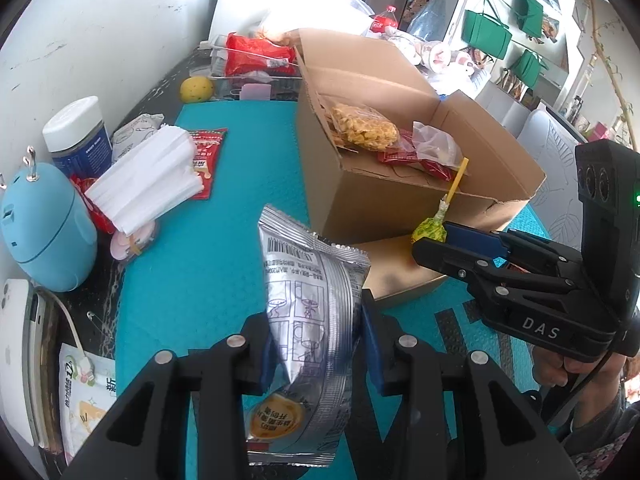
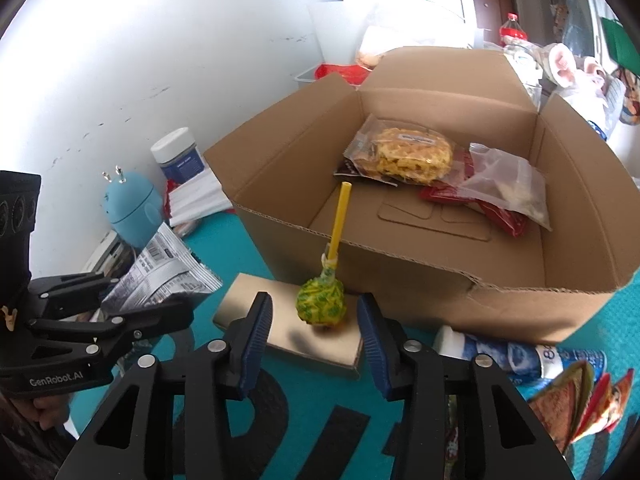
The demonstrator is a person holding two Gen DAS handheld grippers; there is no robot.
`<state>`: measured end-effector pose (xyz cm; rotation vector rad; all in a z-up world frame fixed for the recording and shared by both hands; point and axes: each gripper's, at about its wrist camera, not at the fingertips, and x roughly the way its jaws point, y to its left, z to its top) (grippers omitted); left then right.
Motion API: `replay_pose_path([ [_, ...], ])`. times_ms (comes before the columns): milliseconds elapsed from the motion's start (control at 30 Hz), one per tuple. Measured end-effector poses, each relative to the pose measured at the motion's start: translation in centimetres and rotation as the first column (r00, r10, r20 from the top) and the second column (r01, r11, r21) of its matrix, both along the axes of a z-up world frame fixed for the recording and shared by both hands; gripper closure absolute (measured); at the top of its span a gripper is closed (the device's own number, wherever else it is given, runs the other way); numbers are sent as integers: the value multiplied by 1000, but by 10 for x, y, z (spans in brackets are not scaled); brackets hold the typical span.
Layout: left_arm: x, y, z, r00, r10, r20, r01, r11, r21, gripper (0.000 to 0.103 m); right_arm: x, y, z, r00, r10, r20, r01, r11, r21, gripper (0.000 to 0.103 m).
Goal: Organize snacks
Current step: 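Grasp the silver foil pouch with the left gripper while the right gripper grasps the yellow lollipop, then lift the silver pouch and lollipop with both grippers over the box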
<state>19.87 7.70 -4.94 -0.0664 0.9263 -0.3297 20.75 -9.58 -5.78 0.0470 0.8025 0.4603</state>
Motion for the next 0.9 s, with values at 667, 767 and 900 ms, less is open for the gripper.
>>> replay_pose_path([
  [667,-27,-19,19,998,-46,38,47,999,-22,68,-48,-26,11,999,-27,35,25,998,50,77],
  [767,-33,-30,25,996,-72,55,73,997,-25,68,-64,-35,12,999,-41,33,39,997,61,77],
  [900,-45,-49,34,989,-118,87,119,993,-5,68,-84,-45,17,997,-61,46,58,996,60,77],
])
